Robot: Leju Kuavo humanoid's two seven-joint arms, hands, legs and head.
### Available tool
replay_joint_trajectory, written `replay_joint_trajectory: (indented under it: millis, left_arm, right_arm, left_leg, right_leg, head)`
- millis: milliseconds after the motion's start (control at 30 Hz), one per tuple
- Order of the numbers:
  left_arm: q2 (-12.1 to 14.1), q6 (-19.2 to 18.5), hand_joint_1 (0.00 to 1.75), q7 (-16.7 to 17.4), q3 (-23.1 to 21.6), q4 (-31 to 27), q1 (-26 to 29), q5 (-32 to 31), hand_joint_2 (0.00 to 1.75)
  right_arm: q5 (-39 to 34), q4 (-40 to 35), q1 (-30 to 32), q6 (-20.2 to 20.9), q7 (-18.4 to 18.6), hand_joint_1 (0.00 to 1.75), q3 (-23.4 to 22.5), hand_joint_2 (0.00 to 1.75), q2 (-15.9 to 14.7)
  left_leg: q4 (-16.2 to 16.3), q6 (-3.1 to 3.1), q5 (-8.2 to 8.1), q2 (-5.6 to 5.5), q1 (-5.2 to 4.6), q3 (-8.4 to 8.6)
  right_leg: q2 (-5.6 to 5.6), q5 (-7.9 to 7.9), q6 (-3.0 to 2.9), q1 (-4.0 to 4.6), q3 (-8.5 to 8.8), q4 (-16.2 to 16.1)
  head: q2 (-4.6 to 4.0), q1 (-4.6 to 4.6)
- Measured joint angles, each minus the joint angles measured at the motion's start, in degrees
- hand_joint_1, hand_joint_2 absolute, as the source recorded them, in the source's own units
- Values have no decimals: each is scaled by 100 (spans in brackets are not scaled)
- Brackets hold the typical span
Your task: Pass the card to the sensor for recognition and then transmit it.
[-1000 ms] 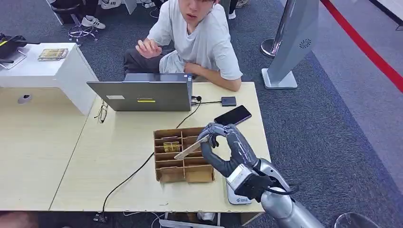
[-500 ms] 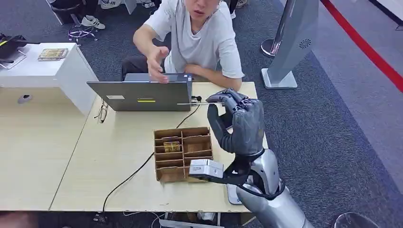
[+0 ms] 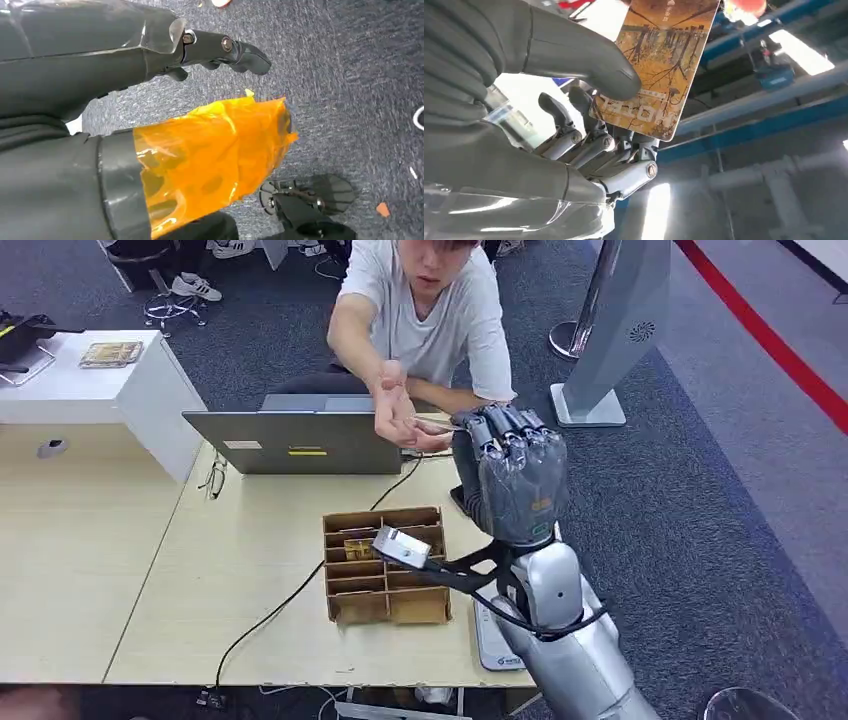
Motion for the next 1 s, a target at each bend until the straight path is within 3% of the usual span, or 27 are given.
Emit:
replay_joint_trajectory:
  millis: [67, 167, 233, 267, 300, 333, 433, 500, 1000]
  left_arm:
    - [-7, -4, 0, 11, -26, 0, 0, -11, 0]
    - [-7, -9, 0, 22, -81, 0, -2, -37, 0]
    - [-7, -15, 0, 31, -116, 0, -5, -53, 0]
    - [-7, -22, 0, 33, -127, 0, -6, -53, 0]
    - [-7, -31, 0, 46, -144, 0, -7, -55, 0]
    - [-7, -33, 0, 46, -151, 0, -7, -55, 0]
    - [-7, -52, 0, 46, -162, 0, -12, -53, 0]
    - [-4, -63, 0, 46, -184, 0, -13, -55, 0]
    - [-5, -66, 0, 44, -232, 0, -1, -20, 0]
  right_arm:
    - [33, 103, -45, 50, 42, 147, 0, 175, 15]
    - [35, 238, -97, 116, 94, 119, 2, 175, 37]
    - [37, 361, -151, 212, 164, 24, 4, 175, 42]
    - [33, 414, -174, 254, 193, 0, 13, 175, 44]
    - [-22, 486, -205, 366, 206, 0, 37, 175, 46]
    - [-129, 545, -241, 510, 199, 0, 77, 0, 46]
    - [-737, 773, -398, 1275, 86, 0, 270, 0, 39]
    - [-925, 901, -471, 1487, 26, 0, 391, 0, 28]
    - [-1139, 1168, -667, 1604, 35, 0, 787, 0, -66]
  left_leg:
    - [0, -4, 2, -1, 0, 0]
    - [0, -4, 2, -1, -1, -1]
    - [0, -4, 2, -1, -1, -2]
    - [0, -3, 2, -1, -2, -2]
    - [0, -3, 2, -1, -2, -3]
    - [0, -3, 2, 0, -2, -2]
    - [0, -3, 2, 3, -2, 1]
    - [0, -4, 2, 4, -2, 1]
    - [0, -5, 3, 2, -2, -2]
  right_leg:
    - [0, 0, 0, 0, 0, 0]
    - [0, 0, 0, 0, 0, 1]
    - [0, 0, 0, 0, 0, 1]
    - [0, 0, 0, 0, 0, 1]
    - [0, 0, 0, 0, 0, 1]
    - [0, 0, 0, 0, 0, 1]
    - [8, 1, 0, 0, -1, 1]
    - [7, 1, -1, 0, -1, 1]
    - [5, 1, -1, 0, -4, 1]
  head:
    - [0, 0]
    - [0, -2]
    - [0, 0]
    - [0, 2]
    - [0, 0]
    - [0, 0]
    - [0, -2]
    - [0, 0]
    - [0, 0]
